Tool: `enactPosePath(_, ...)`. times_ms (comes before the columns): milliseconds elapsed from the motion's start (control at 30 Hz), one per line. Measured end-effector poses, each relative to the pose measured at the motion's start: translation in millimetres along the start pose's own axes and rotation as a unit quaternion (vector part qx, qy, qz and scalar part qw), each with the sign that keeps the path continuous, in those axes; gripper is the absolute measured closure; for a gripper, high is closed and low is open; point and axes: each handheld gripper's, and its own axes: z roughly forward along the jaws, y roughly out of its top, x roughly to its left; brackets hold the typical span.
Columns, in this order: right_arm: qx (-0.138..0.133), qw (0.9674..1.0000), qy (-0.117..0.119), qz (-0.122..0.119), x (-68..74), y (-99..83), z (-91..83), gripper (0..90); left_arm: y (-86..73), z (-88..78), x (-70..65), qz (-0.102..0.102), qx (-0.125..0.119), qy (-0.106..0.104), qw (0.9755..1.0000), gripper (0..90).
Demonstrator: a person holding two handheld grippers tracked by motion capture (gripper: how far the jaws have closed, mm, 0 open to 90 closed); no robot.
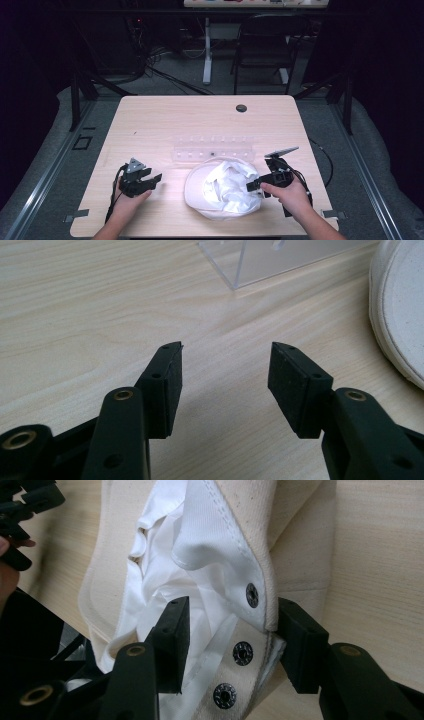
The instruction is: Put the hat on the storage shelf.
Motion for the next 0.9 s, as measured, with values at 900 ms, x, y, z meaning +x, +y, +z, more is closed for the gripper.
enactPosePath(900, 0.005, 0.9999, -0.01, 0.006, 12.9, 7.5, -12.3, 78.8, -0.3, 0.7, -0.3, 0.0, 0.0, 0.0, 1.0, 48.3)
